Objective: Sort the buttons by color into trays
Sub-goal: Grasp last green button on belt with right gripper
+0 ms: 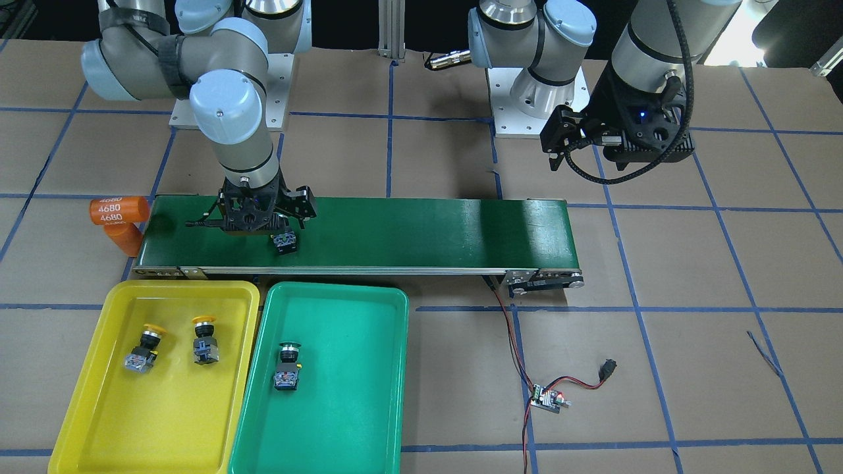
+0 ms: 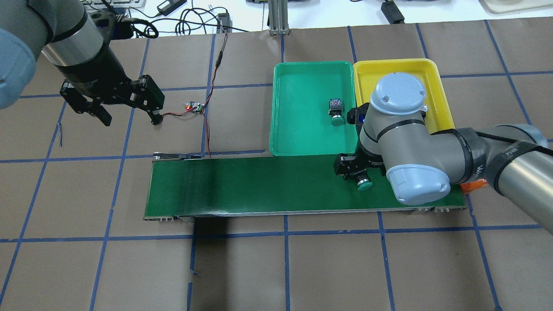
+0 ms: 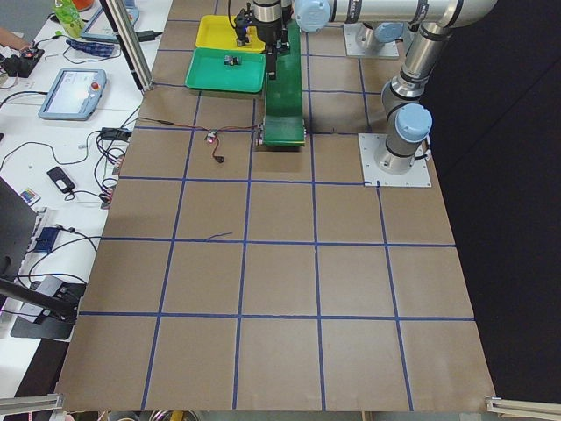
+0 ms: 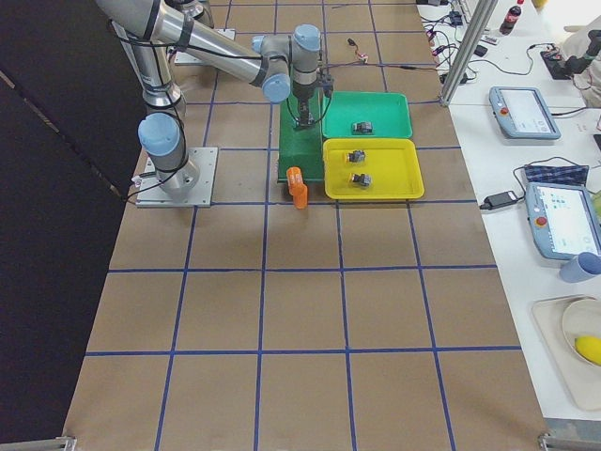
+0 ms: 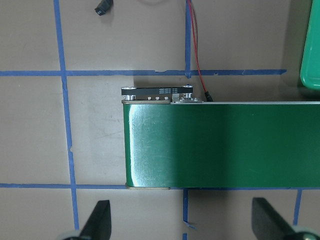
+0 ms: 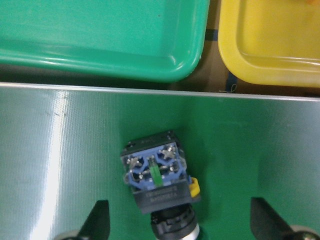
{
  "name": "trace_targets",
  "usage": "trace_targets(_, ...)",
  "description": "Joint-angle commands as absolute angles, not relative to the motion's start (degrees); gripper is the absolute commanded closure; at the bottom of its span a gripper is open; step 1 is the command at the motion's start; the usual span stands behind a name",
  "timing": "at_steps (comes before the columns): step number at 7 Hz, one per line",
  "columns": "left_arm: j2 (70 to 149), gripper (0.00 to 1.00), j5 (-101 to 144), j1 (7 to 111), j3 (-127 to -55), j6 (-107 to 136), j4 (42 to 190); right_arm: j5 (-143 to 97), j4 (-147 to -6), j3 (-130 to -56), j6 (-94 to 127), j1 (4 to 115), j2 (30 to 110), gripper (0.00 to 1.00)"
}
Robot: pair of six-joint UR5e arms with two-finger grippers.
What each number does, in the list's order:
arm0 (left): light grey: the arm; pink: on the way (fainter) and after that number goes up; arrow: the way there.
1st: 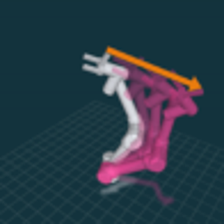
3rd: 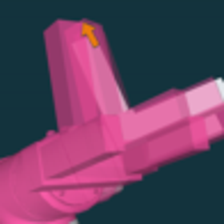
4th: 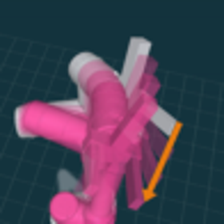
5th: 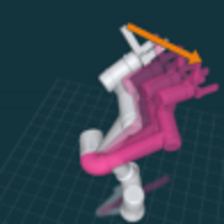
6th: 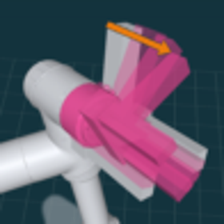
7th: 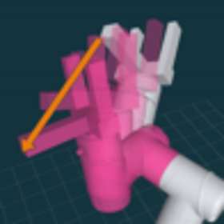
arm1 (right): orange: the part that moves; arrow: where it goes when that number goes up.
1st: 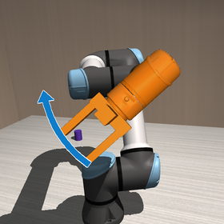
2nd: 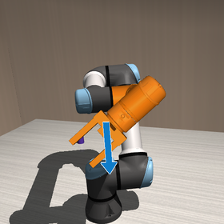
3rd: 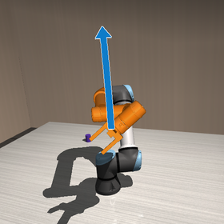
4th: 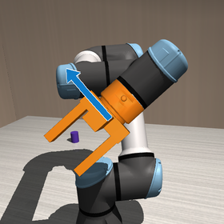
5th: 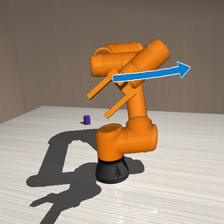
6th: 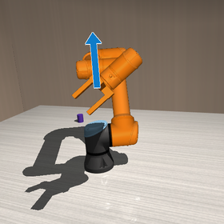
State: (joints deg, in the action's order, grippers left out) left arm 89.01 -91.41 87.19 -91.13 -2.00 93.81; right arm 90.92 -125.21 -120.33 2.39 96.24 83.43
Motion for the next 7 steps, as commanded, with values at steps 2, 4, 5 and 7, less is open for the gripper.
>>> trace_targets(2,89.12,0.0,-91.41,87.19,-91.14,-1.93,93.87,91.76,-130.34,-121.47,2.28,96.15,82.7,0.65)
trace_targets(4,89.21,0.0,-91.41,87.19,-91.14,-1.93,93.78,91.32,-130.34,-121.38,2.81,96.06,82.97,1.0)
trace_targets(5,89.21,0.0,-91.41,87.19,-91.23,-2.02,93.87,91.67,-130.52,-119.98,2.9,96.06,82.97,1.0)
trace_targets(7,89.21,0.0,-91.32,87.19,-91.14,-2.02,93.87,91.32,-129.82,-111.49,2.9,96.06,80.79,1.0)
